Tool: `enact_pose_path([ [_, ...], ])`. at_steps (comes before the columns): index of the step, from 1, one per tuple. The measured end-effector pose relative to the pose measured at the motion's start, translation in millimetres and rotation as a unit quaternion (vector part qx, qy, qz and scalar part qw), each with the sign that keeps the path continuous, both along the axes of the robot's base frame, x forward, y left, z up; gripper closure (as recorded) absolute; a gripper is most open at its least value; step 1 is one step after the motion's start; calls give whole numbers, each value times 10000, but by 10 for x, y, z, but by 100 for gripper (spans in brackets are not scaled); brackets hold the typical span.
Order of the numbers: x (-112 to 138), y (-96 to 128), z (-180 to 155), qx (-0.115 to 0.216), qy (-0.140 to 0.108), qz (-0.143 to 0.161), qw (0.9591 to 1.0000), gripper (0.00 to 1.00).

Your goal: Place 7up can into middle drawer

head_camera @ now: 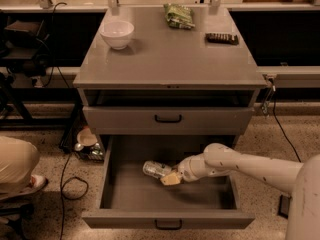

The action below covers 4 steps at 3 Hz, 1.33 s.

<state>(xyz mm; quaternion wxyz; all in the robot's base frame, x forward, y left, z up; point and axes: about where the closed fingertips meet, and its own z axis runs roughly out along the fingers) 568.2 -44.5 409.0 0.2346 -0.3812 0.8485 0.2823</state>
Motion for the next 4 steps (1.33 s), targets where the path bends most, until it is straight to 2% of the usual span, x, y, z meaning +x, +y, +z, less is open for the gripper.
enact_pose_path([
  [1,-5,-45,14,41,-24,-59,10000,8],
  [2,-21,-180,62,109,-82,-203,9997,0],
  [3,-19,-482,252,96,-180,-336,9992,0],
  [4,-116,-870,577,58,-368,-490,9981,0],
])
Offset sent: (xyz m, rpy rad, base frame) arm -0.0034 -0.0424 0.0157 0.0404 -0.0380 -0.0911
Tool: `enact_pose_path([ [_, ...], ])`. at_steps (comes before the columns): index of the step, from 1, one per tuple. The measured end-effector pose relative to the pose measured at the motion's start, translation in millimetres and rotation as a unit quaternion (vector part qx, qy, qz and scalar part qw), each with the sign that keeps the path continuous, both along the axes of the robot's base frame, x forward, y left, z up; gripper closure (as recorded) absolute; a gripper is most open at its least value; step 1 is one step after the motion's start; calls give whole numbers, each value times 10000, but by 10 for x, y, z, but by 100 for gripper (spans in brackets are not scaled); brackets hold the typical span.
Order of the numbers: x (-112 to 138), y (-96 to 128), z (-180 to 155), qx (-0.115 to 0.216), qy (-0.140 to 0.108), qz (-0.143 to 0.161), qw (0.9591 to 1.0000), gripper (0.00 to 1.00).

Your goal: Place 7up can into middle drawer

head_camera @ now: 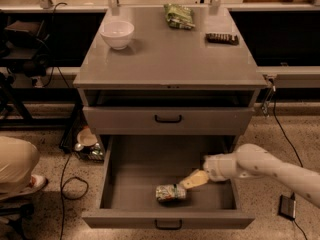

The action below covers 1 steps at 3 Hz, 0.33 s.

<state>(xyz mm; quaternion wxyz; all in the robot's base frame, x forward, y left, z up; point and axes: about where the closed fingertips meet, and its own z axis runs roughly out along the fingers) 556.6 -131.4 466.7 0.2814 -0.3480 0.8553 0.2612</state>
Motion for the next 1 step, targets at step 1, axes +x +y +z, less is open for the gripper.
enact_pose_path([
  [1,-155,-511,356,-82,-197,-264,9994,0],
])
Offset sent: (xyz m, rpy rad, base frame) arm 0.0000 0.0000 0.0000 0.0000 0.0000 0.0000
